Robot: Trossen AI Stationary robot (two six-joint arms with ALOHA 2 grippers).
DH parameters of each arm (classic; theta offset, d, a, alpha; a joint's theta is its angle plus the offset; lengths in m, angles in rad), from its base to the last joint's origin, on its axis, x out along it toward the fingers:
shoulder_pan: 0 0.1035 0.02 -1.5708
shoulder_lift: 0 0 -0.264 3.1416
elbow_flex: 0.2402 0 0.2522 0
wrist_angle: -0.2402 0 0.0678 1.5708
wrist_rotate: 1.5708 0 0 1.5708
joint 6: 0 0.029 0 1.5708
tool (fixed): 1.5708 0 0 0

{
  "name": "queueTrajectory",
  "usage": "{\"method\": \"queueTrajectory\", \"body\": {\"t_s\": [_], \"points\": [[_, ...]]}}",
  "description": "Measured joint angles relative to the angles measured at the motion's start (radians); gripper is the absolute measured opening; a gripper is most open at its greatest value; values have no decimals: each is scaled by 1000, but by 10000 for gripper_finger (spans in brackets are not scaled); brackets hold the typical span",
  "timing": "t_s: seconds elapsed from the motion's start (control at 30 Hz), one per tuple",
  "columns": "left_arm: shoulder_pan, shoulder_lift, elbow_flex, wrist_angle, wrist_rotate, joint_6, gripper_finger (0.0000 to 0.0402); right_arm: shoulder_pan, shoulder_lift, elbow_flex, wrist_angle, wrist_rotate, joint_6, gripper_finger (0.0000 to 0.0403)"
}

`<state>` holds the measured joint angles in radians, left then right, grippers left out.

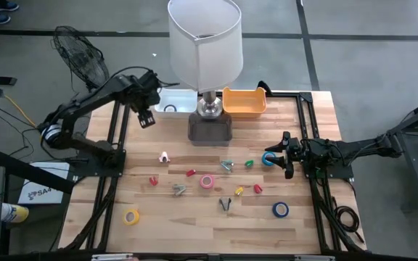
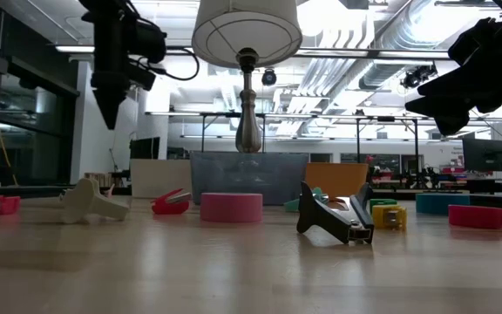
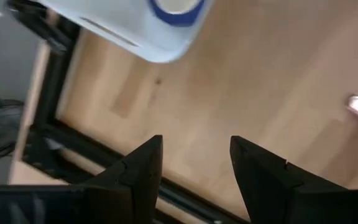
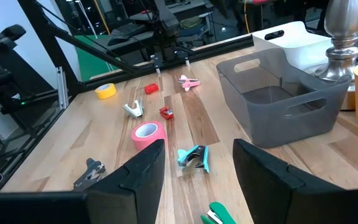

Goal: Pick and place Stapler, Stapler remover, tape
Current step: Put the yellow tape into the white bin

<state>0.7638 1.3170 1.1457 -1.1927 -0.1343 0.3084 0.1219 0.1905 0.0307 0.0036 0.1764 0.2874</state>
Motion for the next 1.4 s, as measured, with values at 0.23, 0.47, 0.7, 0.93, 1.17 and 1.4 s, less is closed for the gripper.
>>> {"method": "queueTrajectory", "body": {"t_s": [0.23,0.47,0.7,0.93,1.17,1.4], "points": [[-136,-100,-104,-14,71,-99,183,0,0,0,0,0,0,181],[-330,-160,-198,-12,125,-316,183,0,0,0,0,0,0,181],[-514,-154,-226,27,126,-391,183,0,0,0,0,0,0,181],[-662,-152,-226,99,125,-326,183,0,0,0,0,0,0,181],[-830,-141,-226,36,160,-401,183,0,0,0,0,0,0,181],[-1004,-141,-226,-12,182,-537,183,0,0,0,0,0,0,181]]}}
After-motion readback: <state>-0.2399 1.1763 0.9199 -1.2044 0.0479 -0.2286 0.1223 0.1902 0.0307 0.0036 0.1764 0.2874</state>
